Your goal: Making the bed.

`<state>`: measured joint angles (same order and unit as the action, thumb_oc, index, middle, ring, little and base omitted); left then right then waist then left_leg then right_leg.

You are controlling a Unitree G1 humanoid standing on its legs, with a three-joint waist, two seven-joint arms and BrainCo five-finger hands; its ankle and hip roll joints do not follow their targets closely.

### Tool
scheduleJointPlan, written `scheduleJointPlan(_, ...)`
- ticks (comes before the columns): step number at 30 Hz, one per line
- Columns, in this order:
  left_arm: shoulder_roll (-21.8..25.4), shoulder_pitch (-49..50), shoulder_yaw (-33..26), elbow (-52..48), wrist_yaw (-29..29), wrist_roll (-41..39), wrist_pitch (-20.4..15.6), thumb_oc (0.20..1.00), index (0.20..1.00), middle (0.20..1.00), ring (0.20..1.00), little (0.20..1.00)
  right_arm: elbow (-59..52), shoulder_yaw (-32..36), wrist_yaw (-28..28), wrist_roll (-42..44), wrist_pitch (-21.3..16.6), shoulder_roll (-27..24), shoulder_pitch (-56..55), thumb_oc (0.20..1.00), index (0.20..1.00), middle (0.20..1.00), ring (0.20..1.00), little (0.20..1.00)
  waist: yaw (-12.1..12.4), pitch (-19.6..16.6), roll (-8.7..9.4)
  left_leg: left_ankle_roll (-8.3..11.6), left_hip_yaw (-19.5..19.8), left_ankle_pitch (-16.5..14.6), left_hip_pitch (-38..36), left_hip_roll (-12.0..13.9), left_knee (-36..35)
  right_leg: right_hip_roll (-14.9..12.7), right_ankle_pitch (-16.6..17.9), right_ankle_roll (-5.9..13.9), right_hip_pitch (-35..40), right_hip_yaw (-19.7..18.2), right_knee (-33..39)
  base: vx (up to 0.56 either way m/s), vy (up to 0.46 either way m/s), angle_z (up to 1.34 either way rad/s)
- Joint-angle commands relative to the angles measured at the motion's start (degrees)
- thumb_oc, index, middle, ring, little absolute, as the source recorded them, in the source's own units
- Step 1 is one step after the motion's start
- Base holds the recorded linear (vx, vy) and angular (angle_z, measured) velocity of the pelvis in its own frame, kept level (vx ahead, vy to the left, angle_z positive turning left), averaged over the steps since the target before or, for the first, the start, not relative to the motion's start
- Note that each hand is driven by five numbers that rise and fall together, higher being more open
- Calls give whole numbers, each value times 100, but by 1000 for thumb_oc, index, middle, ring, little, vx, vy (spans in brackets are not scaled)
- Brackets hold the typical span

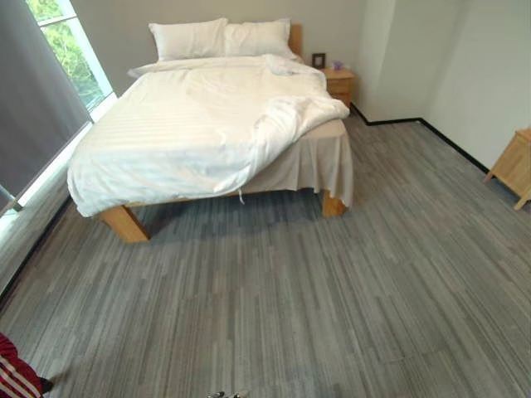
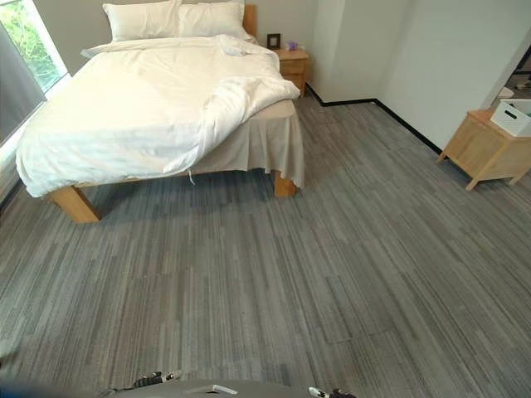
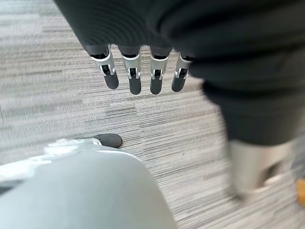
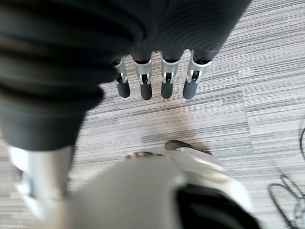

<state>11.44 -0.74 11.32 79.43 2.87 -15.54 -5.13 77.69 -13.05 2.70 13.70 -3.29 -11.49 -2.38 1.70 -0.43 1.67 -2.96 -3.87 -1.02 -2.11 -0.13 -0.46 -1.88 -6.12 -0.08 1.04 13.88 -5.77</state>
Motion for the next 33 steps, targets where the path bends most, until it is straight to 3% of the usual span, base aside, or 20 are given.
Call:
scheduleJointPlan(1,-327,-476,-137,254,43,-19,-209,1000,1000,1000,1000,1000,419,-109,10,82,-126,14,375,1000,1000,1000,1000,1000,6,207,202,550,89,58,-444,186,-454,-422,879,761,526,83,1077,-6,5,4)
scheduleJointPlan(12,-23,-1024,-208,48,-229,-254,-251,1000,1000,1000,1000,1000,-22,-13,-126,383,-161,-206,872,1000,1000,1000,1000,1000,-92,128,153,563,-44,22,-508,194,-454,-414,885,780,525,-31,1077,2,10,-2)
scheduleJointPlan(14,90,-1124,-149,-662,-372,-548,-368,1000,1000,1000,1000,1000,-772,-38,-266,398,-200,-318,986,1000,1000,1000,1000,1000,-121,151,125,564,-79,24,-506,194,-454,-410,908,789,493,-75,1077,-35,34,-13)
scheduleJointPlan(17,380,-677,-200,-2960,-421,-1237,-549,1000,1000,1000,1000,1000,-3145,200,-503,389,-338,-675,634,1000,1000,1000,1000,1000,-177,203,70,561,-110,49,-474,191,-454,-416,940,819,426,-110,1077,-45,30,-17)
scheduleJointPlan(18,380,-675,-199,-2961,-421,-1237,-548,1000,1000,1000,1000,1000,-3147,200,-503,388,-337,-675,632,1000,1000,1000,1000,1000,-177,202,70,561,-110,49,-474,191,-454,-416,939,819,426,-111,1077,0,0,0)
scheduleJointPlan(19,551,-376,-170,-3965,-364,-1336,-566,1000,1000,1000,1000,1000,-4112,421,-596,386,-445,-781,413,1000,1000,1000,1000,1000,-195,227,50,551,-115,66,-459,187,-454,-431,963,831,413,-102,1077,0,0,0)
scheduleJointPlan(20,620,-298,-165,-4290,-358,-1362,-592,1000,1000,1000,1000,1000,-4428,524,-609,421,-529,-804,361,1000,1000,1000,1000,1000,-196,242,43,543,-108,66,-448,182,-454,-440,969,833,411,-97,1077,0,0,0)
scheduleJointPlan(23,642,-215,-170,-4665,-356,-1586,-579,1000,1000,1000,1000,1000,-4782,590,-594,589,-591,-790,331,1000,1000,1000,1000,1000,-191,265,42,535,-107,54,-454,165,-454,-456,975,834,431,-91,1077,0,0,0)
scheduleJointPlan(29,574,137,-310,-5279,-206,-1759,-544,1000,1000,1000,1000,1000,-5647,546,-533,146,-542,-822,37,1000,1000,1000,1000,1000,-156,325,58,531,-130,43,-464,171,-454,-468,972,842,431,-100,1077,0,0,0)
scheduleJointPlan(33,589,651,-558,-5618,-32,-1822,-571,1000,1000,1000,1000,1000,-6269,550,-208,165,-594,-840,-341,1000,1000,1000,1000,1000,-128,358,79,508,-125,31,-444,145,-454,-501,976,872,413,-93,1077,0,0,0)
